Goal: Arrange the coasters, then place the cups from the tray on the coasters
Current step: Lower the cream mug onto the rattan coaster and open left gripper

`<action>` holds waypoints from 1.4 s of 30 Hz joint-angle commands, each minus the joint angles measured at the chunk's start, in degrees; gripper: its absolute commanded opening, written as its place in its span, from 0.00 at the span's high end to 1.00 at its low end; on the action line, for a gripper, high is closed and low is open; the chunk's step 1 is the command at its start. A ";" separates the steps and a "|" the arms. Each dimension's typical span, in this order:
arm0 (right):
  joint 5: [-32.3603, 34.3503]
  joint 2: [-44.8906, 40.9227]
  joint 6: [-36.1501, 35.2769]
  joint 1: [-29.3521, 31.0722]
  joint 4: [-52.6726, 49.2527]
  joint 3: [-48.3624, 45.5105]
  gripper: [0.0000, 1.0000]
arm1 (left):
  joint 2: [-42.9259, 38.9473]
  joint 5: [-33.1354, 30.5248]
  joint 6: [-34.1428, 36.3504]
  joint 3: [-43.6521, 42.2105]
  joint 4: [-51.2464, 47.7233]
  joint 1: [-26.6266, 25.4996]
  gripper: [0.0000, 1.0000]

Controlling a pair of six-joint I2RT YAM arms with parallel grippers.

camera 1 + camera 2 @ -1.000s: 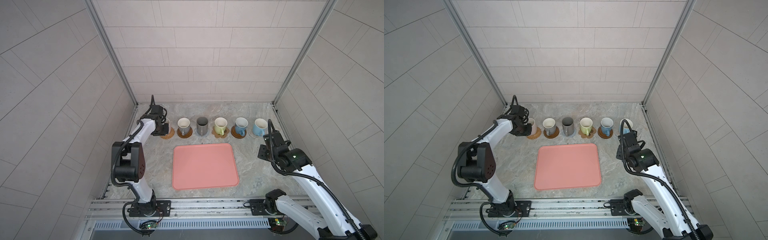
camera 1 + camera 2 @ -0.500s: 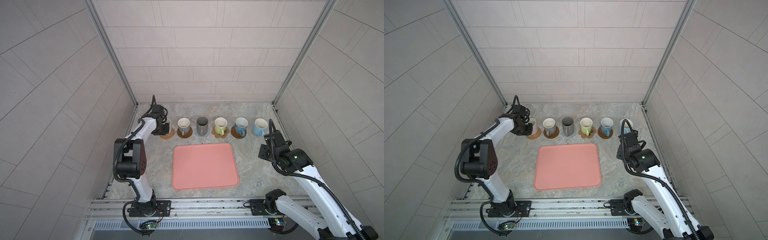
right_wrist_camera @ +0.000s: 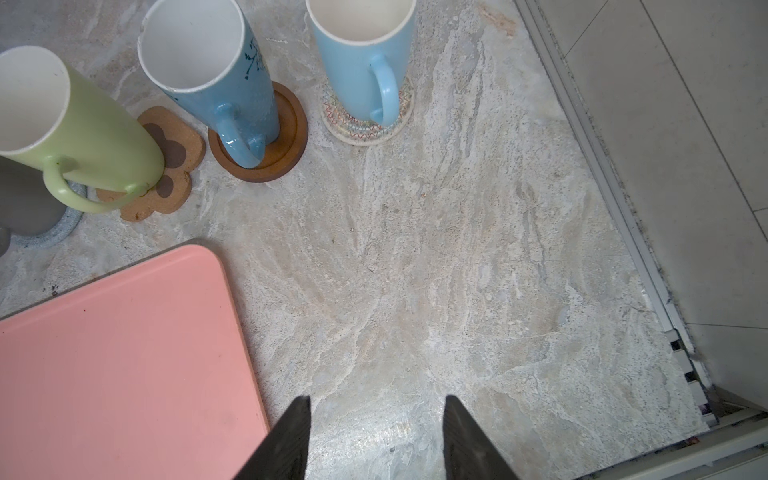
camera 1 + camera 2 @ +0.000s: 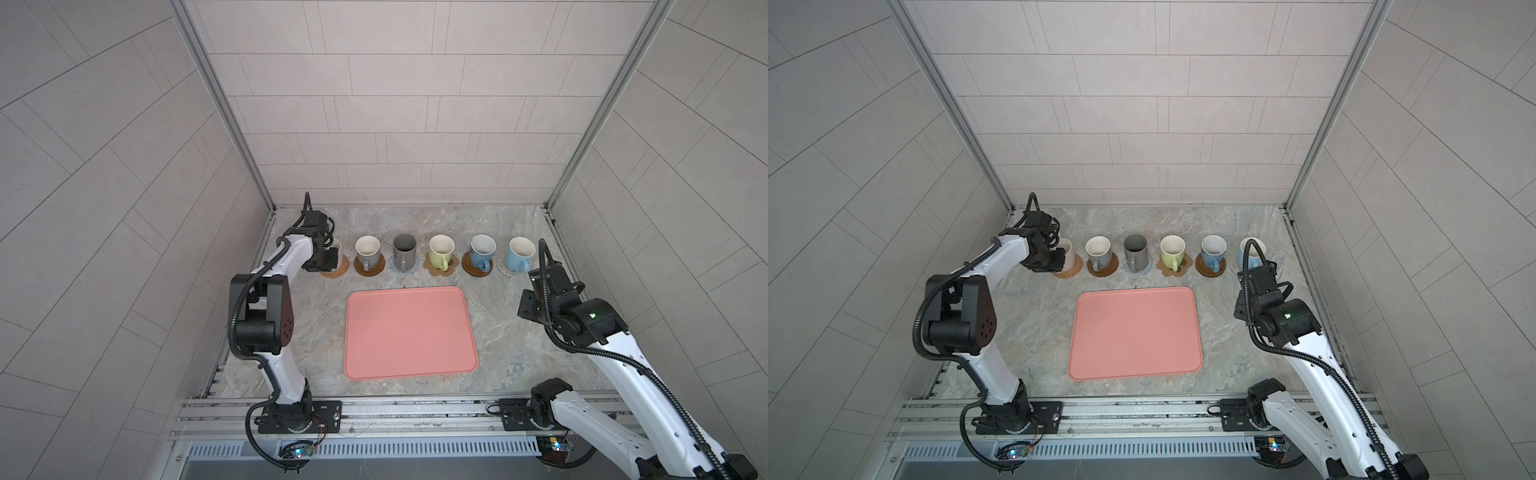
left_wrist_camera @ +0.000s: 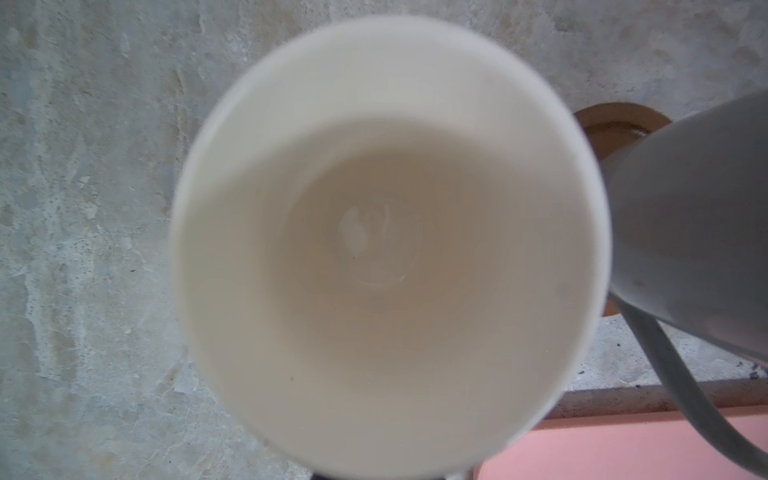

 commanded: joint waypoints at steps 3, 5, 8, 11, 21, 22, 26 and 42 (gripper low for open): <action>1.48 -1.22 0.60 -0.42 -1.93 1.02 0.46 | 0.16 -0.34 1.85 1.71 1.74 0.52 0.87; 1.54 -1.28 0.61 -0.42 -2.06 0.91 0.46 | 0.23 -0.19 1.80 1.74 1.79 0.47 0.87; 1.50 -1.37 0.61 -0.41 -2.29 0.89 0.46 | 0.29 -0.01 1.95 1.93 1.56 0.53 0.87; 1.69 -1.67 0.61 -0.41 -2.33 0.94 0.46 | 0.06 -0.15 2.07 1.71 1.38 0.49 0.85; 1.96 -2.57 0.70 -0.50 -3.00 0.66 0.46 | 0.12 -0.95 2.38 1.00 1.20 0.46 0.75; 1.95 -2.67 0.69 -0.50 -3.03 0.63 0.46 | -0.06 -0.95 2.31 1.00 1.25 0.51 0.73; 2.01 -3.16 0.72 -0.58 -3.18 0.58 0.46 | -0.41 -1.04 2.13 1.18 1.23 0.51 0.63; 2.99 -3.56 0.47 -0.67 -2.94 1.62 0.46 | -8.28 -1.54 -2.94 -1.21 0.86 0.53 0.44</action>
